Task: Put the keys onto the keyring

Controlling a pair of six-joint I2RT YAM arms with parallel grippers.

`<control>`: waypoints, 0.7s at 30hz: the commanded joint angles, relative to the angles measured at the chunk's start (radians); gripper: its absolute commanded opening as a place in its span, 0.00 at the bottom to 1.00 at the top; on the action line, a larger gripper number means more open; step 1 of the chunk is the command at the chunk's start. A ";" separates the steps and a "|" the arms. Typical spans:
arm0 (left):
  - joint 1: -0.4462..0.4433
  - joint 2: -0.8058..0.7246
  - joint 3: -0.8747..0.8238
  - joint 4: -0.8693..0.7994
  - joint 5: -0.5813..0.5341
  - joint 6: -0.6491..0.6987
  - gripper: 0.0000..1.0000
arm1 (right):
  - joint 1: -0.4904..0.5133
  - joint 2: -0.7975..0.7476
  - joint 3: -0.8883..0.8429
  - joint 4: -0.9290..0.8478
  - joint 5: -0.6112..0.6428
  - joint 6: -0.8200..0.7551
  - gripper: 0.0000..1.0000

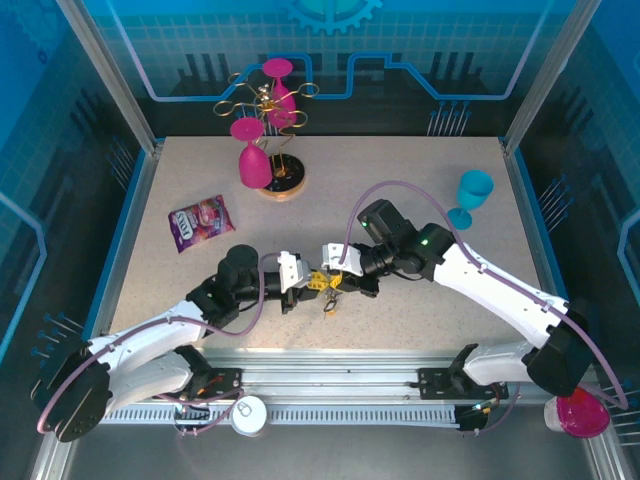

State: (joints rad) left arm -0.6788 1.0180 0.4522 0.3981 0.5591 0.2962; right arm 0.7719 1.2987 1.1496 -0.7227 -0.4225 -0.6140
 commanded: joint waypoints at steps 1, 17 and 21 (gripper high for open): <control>-0.004 -0.026 0.007 0.022 0.011 0.023 0.00 | -0.013 -0.075 -0.042 0.075 -0.057 0.044 0.18; -0.003 -0.029 -0.107 0.324 0.048 -0.091 0.00 | -0.073 -0.208 -0.332 0.447 -0.106 0.235 0.26; -0.003 -0.029 -0.113 0.334 0.051 -0.098 0.00 | -0.064 -0.201 -0.344 0.477 -0.114 0.234 0.26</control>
State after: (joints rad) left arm -0.6792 1.0012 0.3504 0.6643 0.5743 0.2146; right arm 0.7059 1.0885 0.8280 -0.3069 -0.5060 -0.3958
